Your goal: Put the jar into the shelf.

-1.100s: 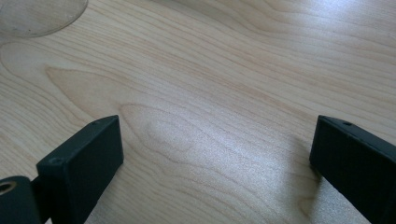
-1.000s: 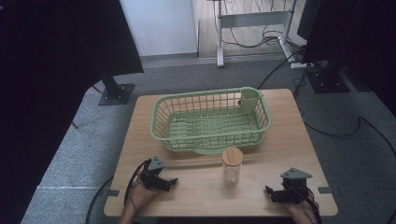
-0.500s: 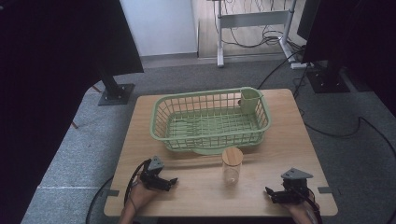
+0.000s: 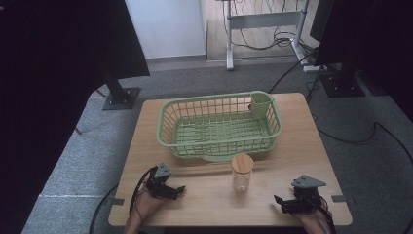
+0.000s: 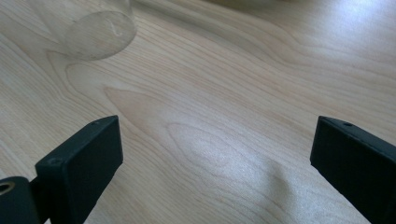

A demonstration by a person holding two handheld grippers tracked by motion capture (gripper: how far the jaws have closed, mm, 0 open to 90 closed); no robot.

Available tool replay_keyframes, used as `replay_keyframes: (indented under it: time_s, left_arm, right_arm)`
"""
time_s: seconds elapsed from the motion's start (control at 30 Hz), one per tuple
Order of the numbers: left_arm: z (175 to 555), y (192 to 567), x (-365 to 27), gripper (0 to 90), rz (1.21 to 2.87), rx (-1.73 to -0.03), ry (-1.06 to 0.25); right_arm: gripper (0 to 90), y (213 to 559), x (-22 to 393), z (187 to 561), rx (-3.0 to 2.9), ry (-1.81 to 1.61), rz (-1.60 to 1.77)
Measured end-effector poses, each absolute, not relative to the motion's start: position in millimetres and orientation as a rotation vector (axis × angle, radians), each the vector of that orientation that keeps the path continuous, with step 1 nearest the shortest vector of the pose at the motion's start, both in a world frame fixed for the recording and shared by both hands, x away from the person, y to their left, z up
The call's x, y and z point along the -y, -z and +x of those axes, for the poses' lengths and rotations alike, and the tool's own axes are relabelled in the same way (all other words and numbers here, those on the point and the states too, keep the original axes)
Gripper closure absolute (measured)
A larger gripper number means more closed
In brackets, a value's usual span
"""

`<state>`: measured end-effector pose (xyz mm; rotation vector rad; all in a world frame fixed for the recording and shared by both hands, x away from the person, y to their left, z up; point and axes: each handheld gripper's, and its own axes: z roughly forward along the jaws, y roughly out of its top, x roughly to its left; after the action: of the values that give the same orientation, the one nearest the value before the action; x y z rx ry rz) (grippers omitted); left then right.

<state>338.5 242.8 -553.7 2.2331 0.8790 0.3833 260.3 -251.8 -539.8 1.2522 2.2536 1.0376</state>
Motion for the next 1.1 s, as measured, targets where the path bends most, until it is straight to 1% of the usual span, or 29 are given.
replay_keyframes:
  time_s: [1.1]
  left_arm:
    - [338.5,553.7,-242.9,0.0,2.232,-0.881,-0.384]
  right_arm:
    - [2.8,501.0,231.4,265.8,-2.239,-1.189,1.117]
